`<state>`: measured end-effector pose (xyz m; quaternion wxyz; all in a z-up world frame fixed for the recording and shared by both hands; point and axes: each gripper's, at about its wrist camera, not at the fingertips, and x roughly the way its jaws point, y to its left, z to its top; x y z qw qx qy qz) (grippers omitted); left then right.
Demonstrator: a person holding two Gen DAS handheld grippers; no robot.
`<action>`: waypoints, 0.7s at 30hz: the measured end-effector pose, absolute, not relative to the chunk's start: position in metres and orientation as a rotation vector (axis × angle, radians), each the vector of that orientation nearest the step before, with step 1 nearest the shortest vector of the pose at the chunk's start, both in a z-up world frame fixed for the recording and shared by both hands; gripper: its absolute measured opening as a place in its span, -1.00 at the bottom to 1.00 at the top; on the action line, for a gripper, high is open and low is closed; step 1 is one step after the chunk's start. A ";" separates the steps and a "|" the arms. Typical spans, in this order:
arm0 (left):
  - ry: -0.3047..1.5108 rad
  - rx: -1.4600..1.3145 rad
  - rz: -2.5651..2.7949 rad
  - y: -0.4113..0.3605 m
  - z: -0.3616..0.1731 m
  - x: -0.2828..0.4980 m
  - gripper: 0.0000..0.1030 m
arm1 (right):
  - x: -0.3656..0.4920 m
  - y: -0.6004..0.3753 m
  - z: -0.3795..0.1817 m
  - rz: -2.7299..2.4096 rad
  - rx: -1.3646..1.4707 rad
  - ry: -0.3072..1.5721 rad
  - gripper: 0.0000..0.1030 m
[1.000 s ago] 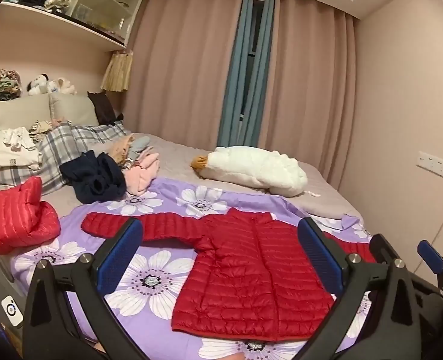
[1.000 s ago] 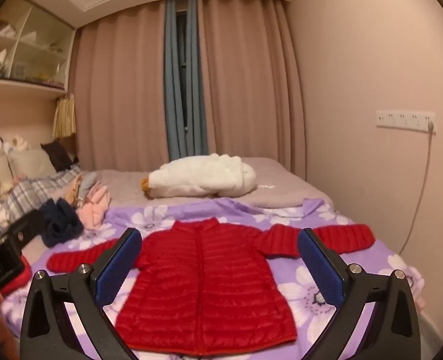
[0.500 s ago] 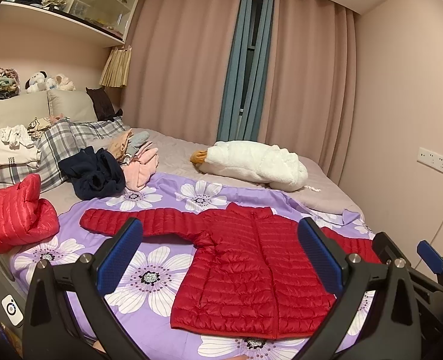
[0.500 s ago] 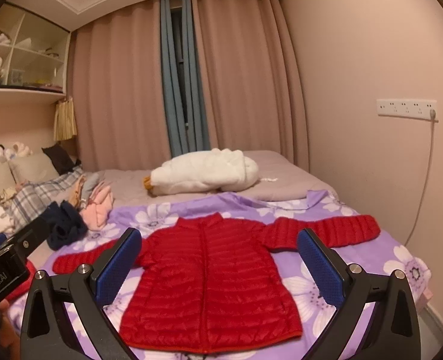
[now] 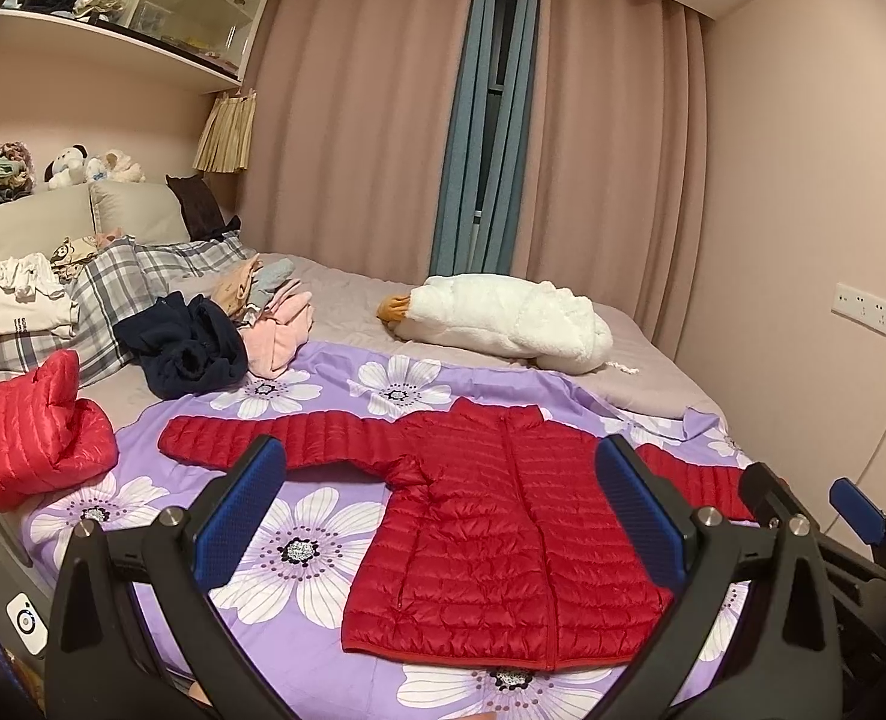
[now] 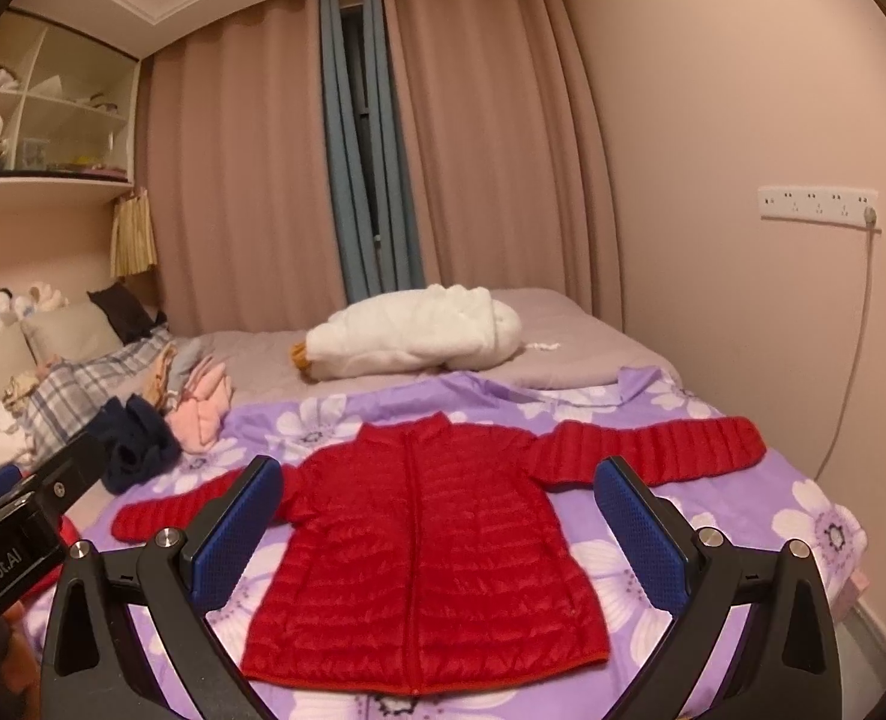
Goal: Fold large clothes
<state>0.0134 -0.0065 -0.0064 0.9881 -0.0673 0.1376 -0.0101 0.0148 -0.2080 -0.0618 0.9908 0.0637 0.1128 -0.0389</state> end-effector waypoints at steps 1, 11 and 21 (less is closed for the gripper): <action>0.275 -0.135 -0.020 -0.007 -0.006 0.013 1.00 | 0.015 -0.208 -0.062 -0.077 0.127 0.226 0.99; 0.279 -0.130 -0.014 -0.011 -0.005 0.014 1.00 | 0.010 -0.206 -0.065 -0.079 0.130 0.223 0.99; 0.271 -0.129 -0.002 -0.008 -0.005 0.013 1.00 | 0.009 -0.205 -0.067 -0.068 0.126 0.228 0.99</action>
